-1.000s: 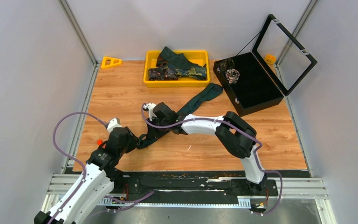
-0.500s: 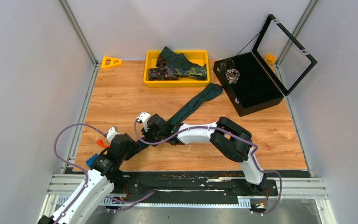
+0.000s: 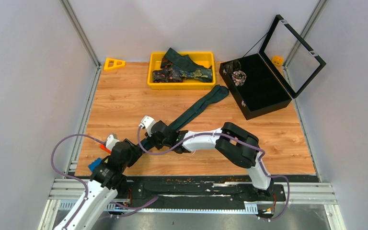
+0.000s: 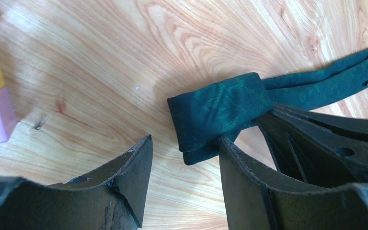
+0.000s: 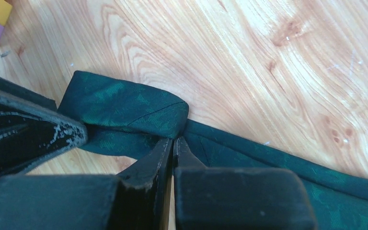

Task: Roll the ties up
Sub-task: Roll the tie at the center of the board.

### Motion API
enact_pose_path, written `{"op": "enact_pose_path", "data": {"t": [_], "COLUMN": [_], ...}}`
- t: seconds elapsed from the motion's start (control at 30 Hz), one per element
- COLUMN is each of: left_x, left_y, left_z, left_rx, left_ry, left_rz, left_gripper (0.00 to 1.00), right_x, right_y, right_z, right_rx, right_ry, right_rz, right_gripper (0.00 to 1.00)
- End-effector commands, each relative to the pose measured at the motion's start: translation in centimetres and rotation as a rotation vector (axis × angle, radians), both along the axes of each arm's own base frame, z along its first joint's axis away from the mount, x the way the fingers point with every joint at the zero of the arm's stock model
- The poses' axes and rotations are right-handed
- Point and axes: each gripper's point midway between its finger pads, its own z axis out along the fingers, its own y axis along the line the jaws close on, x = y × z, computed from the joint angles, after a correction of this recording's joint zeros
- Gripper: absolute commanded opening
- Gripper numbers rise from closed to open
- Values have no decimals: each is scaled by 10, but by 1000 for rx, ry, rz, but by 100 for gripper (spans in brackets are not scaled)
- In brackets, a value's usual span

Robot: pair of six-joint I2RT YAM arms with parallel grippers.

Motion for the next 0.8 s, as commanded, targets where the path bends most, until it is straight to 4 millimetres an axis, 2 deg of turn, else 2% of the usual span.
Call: {"op": "enact_pose_path", "data": {"t": [0.0, 0.07, 0.17, 0.27, 0.37, 0.6, 0.77], "left_x": [-4, -4, -2, 2, 6, 16, 31], "left_y": [15, 18, 24, 28, 33, 39, 41], "left_z": [3, 6, 10, 21, 33, 57, 67], "left_rx": [37, 50, 78, 115, 166, 251, 325], "left_ry": [13, 6, -7, -35, -54, -55, -40], "left_rz": [70, 78, 90, 87, 81, 68, 62], "left_gripper": [61, 61, 61, 59, 55, 51, 47], "right_x": [6, 7, 7, 4, -1, -8, -27], "right_y": [4, 3, 1, -2, -1, 1, -3], "right_z": [38, 35, 24, 21, 32, 67, 75], "right_rx": [61, 50, 16, 3, 14, 46, 65], "right_ry": [-179, -217, -234, -237, -242, -244, -199], "right_rz": [-10, -12, -16, -19, -15, 2, 34], "right_gripper": [2, 6, 28, 39, 44, 46, 45]}}
